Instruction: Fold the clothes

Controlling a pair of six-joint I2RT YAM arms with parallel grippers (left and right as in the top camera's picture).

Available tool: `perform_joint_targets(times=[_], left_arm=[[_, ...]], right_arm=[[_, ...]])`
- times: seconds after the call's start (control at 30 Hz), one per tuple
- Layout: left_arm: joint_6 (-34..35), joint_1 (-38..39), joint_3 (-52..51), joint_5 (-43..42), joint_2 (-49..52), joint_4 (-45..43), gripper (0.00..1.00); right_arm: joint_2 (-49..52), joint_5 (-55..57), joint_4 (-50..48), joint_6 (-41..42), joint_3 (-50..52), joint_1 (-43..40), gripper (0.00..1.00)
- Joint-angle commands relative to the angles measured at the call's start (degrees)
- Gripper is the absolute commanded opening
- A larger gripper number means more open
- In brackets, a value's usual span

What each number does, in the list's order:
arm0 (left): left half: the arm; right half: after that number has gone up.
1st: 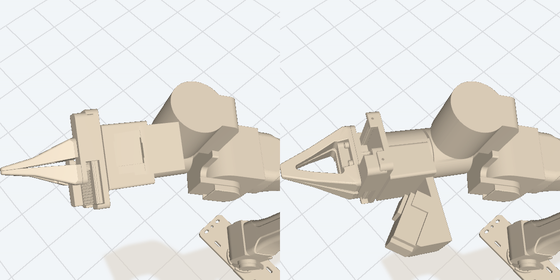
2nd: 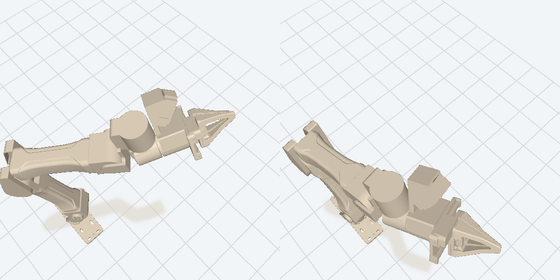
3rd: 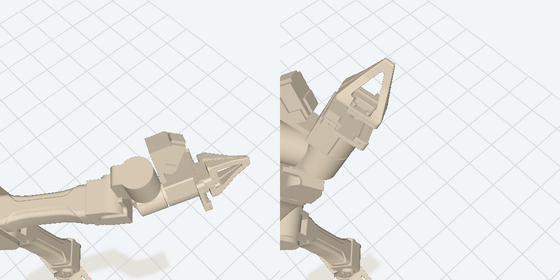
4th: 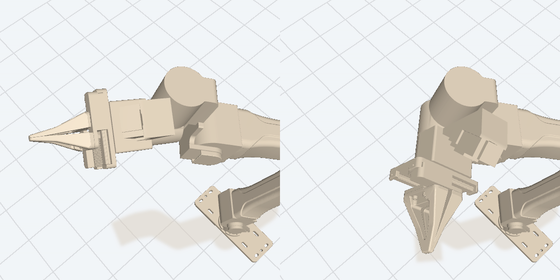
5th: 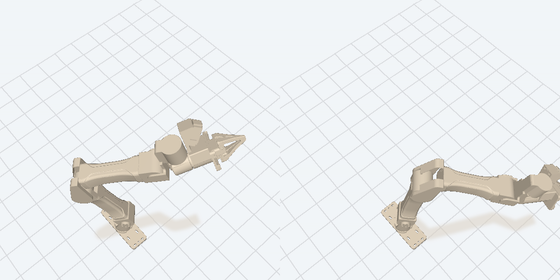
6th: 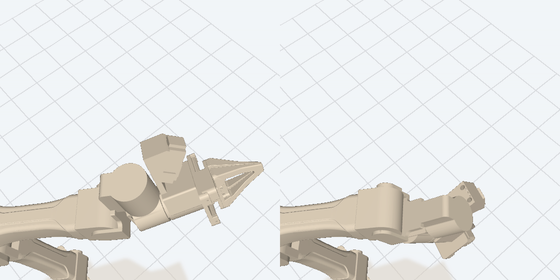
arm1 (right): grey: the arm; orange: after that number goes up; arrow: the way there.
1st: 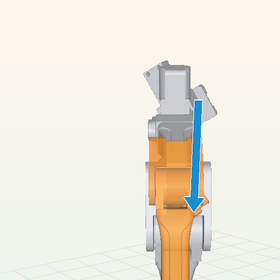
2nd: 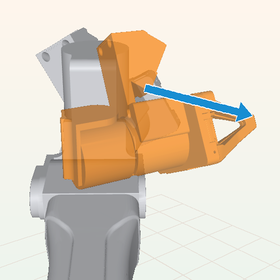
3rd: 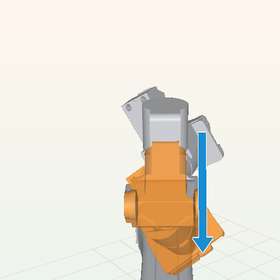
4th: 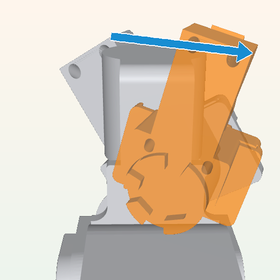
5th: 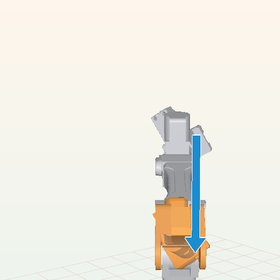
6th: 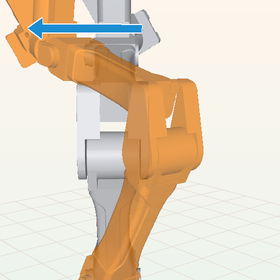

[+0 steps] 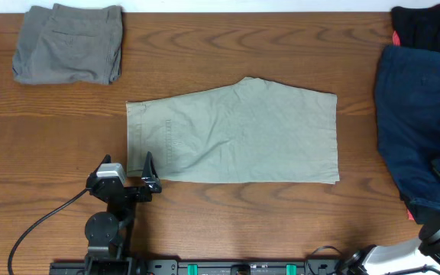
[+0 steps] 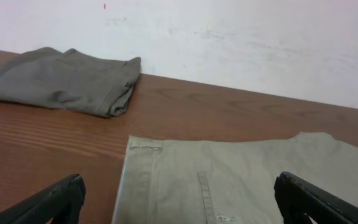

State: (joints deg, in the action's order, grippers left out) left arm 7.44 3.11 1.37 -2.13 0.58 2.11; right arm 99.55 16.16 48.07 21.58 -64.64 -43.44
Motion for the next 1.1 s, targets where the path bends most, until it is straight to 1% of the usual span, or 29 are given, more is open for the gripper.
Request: perform_joint_targets(times=[0.0,0.1,0.17,0.27,0.37,0.4,0.43,0.47,0.53,0.57,0.6,0.63,0.67,0.8,0.87,0.93,1.07], left_arm=[[-0.59,0.2,-1.14,1.53,-0.35,1.9,0.98],[-0.57,0.2,-1.14,1.53,-0.35,1.9,0.98],[-0.57,0.2,-1.14,1.53,-0.35,1.9,0.98],[-0.59,0.2,-1.14,1.53,-0.35,1.9,0.98],[-0.57,0.2,-1.14,1.53,-0.35,1.9,0.98],[-0.59,0.2,-1.14,1.53,-0.35,1.9,0.98],[-0.57,0.2,-1.14,1.53,-0.35,1.9,0.98],[-0.57,0.2,-1.14,1.53,-0.35,1.9,0.98],[-0.57,0.2,-1.14,1.53,-0.35,1.9,0.98],[-0.59,0.2,-1.14,1.53,-0.35,1.9,0.98],[-0.59,0.2,-1.14,1.53,-0.35,1.9,0.98],[-0.57,0.2,-1.14,1.53,-0.35,1.9,0.98],[-0.57,0.2,-1.14,1.53,-0.35,1.9,0.98],[-0.59,0.2,-1.14,1.53,-0.35,1.9,0.98],[-0.57,0.2,-1.14,1.53,-0.35,1.9,0.98],[-0.59,0.2,-1.14,1.53,-0.35,1.9,0.98],[-0.57,0.2,-1.14,1.53,-0.35,1.9,0.98]], right_arm=[[0.11,1.81,3.13,6.47,-6.01,-3.39,0.01],[0.09,0.63,8.04,9.68,-11.87,-4.63,0.01],[0.07,-2.43,10.36,9.88,-15.91,-4.57,0.01],[-0.33,-11.37,12.0,9.44,-21.14,-3.37,0.01],[-1.22,-22.36,10.75,8.0,-23.8,-0.94,0.01],[-1.51,-25.62,9.92,7.34,-24.11,0.07,0.03],[-1.75,-29.07,8.72,6.38,-24.2,1.31,0.08],[-1.75,-31.54,7.63,5.9,-24.2,2.47,0.17],[-1.68,-33.33,5.86,5.53,-24.13,5.31,0.69],[-1.6,-32.81,5.16,4.94,-24.11,6.99,0.83],[-1.49,-32.0,4.44,3.32,-24.11,8.7,0.89],[-1.38,-30.84,3.89,1.75,-24.11,10.23,0.97],[-1.22,-28.63,3.5,0.46,-24.11,12.02,0.99],[-0.48,-17.11,3.58,0.2,-24.11,18.08,0.99],[-0.09,-13.09,3.56,0.2,-24.11,20.06,0.99],[0.02,-10.62,3.72,0.17,-24.09,21.4,0.99],[0.02,-10.4,3.96,0.2,-24.09,22.16,0.99]])
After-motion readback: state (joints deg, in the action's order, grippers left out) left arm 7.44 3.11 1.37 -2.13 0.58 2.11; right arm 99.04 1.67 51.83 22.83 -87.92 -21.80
